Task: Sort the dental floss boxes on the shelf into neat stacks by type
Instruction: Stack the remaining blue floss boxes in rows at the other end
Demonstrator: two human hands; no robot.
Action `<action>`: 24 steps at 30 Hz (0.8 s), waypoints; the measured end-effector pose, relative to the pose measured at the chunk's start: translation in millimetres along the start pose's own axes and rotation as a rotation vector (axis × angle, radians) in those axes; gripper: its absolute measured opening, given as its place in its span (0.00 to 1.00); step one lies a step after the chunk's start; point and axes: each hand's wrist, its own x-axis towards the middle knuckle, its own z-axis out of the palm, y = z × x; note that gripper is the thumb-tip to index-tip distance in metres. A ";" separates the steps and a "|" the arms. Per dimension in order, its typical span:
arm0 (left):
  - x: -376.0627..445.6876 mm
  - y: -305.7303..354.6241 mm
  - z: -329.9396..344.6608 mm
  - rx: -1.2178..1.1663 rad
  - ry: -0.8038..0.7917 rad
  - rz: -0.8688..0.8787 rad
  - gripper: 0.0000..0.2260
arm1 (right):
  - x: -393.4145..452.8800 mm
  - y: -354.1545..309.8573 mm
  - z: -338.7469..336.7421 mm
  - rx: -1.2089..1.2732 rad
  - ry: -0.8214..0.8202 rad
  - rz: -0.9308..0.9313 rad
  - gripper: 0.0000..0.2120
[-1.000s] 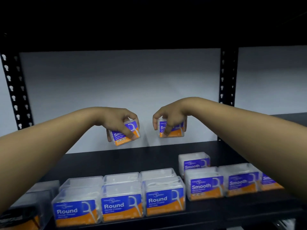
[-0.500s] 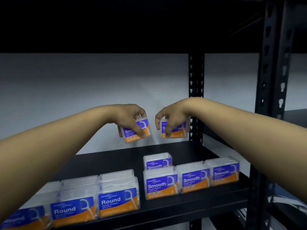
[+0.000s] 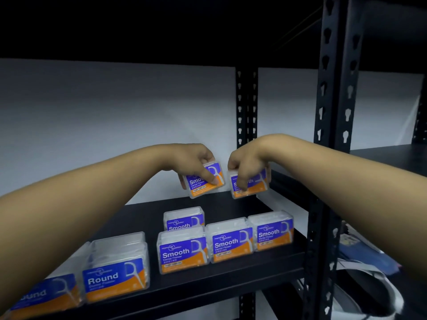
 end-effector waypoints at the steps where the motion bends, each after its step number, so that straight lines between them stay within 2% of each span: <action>1: 3.0 2.6 2.6 0.004 -0.013 0.001 0.19 | -2.1 2.7 1.4 -0.014 -0.009 0.011 0.12; 10: 29.4 23.8 25.8 0.092 -0.066 0.100 0.20 | -15.8 8.6 9.4 -0.211 -0.038 0.053 0.23; 15: 36.1 22.0 39.3 0.154 -0.126 0.104 0.20 | -9.5 9.5 18.7 -0.171 -0.085 0.006 0.26; 24: 36.2 18.9 54.1 0.101 -0.188 0.100 0.22 | -1.3 7.5 33.6 -0.153 -0.132 -0.028 0.27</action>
